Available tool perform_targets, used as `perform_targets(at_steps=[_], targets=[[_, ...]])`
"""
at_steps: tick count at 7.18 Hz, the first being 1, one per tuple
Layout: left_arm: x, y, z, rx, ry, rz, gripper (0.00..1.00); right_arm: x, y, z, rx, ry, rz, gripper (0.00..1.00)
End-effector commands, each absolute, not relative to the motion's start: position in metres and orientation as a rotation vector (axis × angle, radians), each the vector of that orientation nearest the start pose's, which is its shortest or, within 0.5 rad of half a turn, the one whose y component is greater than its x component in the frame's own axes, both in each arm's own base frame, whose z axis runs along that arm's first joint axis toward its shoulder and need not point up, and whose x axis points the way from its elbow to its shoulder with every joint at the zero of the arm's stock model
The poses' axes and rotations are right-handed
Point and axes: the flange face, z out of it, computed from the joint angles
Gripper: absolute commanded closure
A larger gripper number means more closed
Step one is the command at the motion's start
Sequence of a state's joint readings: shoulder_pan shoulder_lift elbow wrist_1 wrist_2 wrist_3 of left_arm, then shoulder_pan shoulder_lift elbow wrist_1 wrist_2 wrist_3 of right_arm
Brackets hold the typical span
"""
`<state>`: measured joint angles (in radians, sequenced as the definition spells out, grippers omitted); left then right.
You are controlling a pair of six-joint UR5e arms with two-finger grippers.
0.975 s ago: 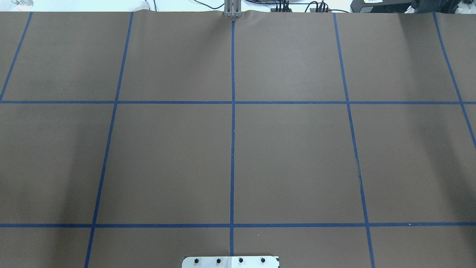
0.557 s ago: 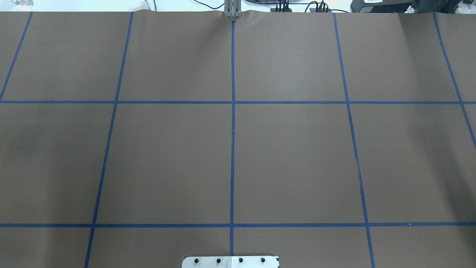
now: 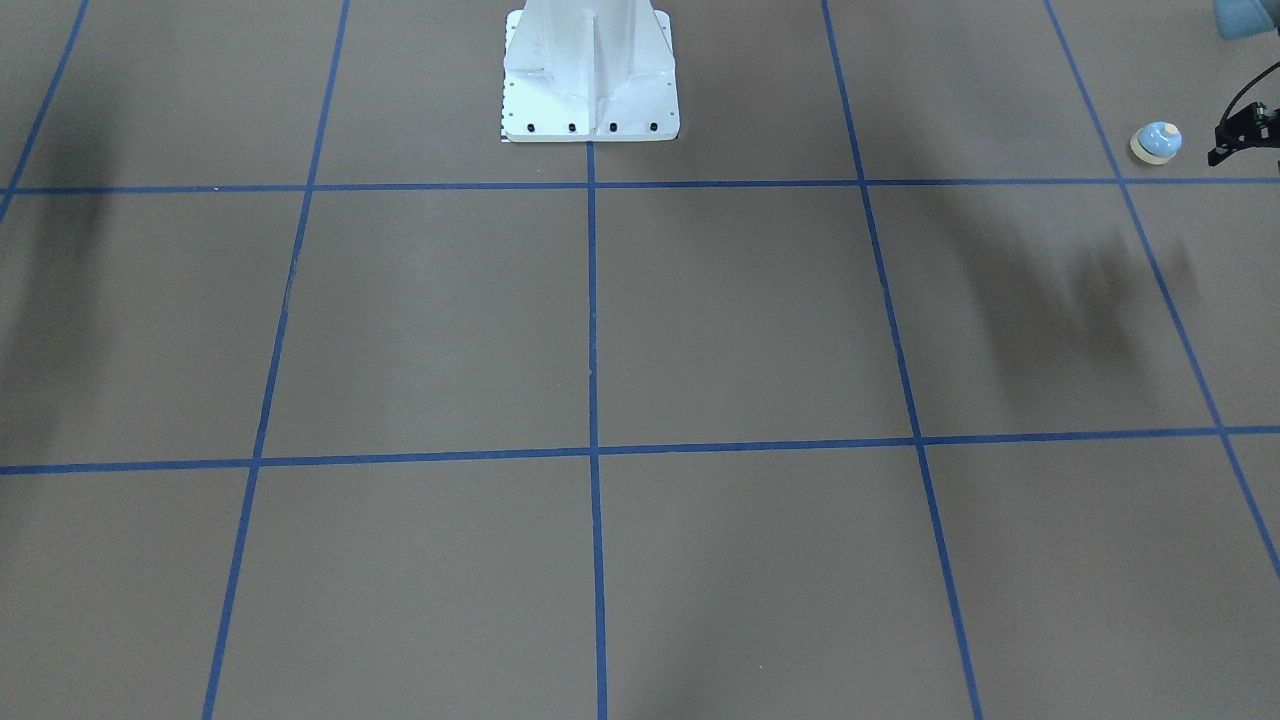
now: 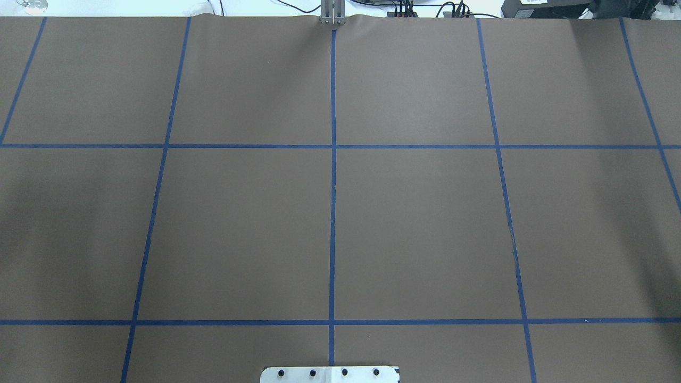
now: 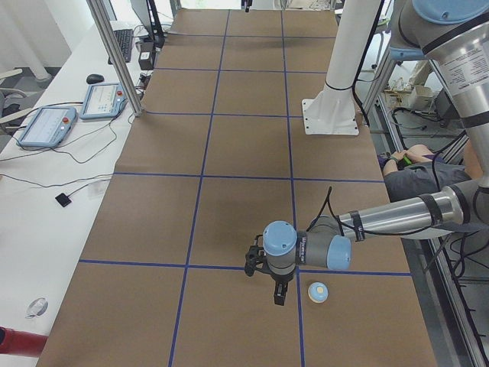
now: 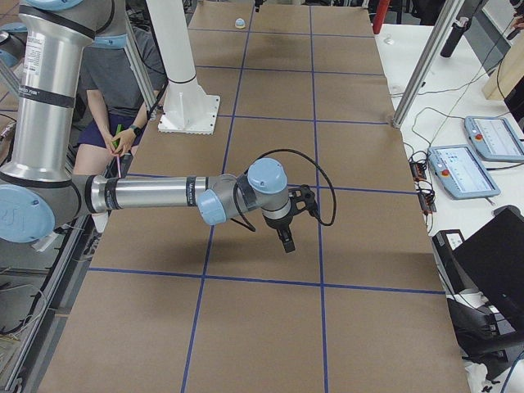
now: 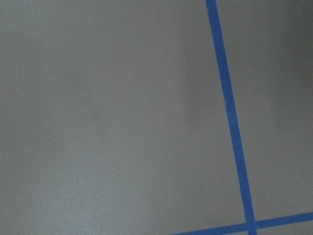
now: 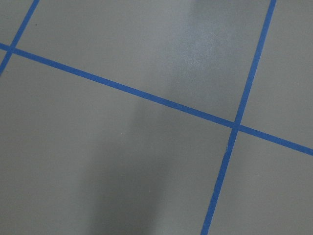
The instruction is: Place and press bell with both arms
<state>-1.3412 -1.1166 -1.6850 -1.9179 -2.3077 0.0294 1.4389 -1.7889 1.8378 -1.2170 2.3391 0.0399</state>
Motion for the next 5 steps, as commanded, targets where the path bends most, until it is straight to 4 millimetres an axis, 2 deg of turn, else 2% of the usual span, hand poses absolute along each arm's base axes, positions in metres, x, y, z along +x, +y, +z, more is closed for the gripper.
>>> perform_targets(at_steps=[1,5], targets=[[0.029,-0.286,0.756,-0.138,0.731,0.299,0.0,0.006,-0.424,0.585,0.316,-0.79,-0.246,0.0],[0.082,-0.273,0.759,-0.258,0.72,0.355,0.0,0.005,-0.418,0.589,0.32,-0.791,-0.252,0.0]])
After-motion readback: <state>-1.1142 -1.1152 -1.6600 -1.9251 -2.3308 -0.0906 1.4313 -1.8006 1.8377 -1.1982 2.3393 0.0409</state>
